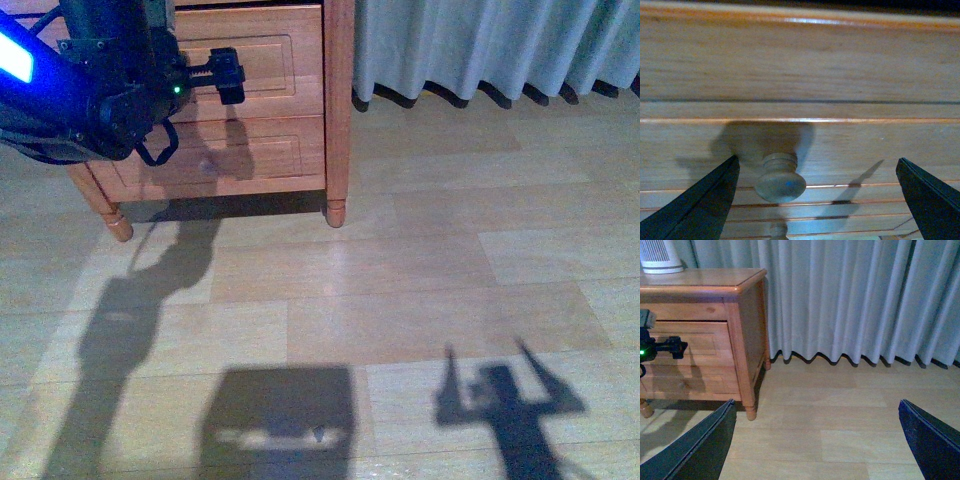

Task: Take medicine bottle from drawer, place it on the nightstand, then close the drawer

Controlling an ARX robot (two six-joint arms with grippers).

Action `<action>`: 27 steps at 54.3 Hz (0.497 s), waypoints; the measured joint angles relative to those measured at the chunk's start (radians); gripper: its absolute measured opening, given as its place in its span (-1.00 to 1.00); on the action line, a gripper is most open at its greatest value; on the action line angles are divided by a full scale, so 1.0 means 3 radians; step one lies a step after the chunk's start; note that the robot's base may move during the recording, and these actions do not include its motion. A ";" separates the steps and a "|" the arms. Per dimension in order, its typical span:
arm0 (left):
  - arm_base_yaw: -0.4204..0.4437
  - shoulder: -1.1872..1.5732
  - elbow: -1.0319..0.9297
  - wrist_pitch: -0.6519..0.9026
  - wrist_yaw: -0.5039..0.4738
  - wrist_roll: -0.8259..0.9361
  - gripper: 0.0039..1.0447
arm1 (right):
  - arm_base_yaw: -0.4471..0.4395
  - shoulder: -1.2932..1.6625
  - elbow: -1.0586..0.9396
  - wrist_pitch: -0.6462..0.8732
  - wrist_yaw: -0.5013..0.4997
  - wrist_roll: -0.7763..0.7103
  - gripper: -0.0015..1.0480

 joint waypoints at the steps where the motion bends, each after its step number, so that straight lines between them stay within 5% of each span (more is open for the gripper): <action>1: 0.0003 0.0014 0.0010 -0.0006 0.0001 -0.0003 0.81 | 0.0000 0.0000 0.0000 0.0000 0.0000 0.0000 0.87; 27: 0.0079 0.0047 0.0065 -0.0022 -0.0014 -0.0034 -0.47 | 0.0000 0.0000 0.0000 0.0000 0.0000 0.0000 0.87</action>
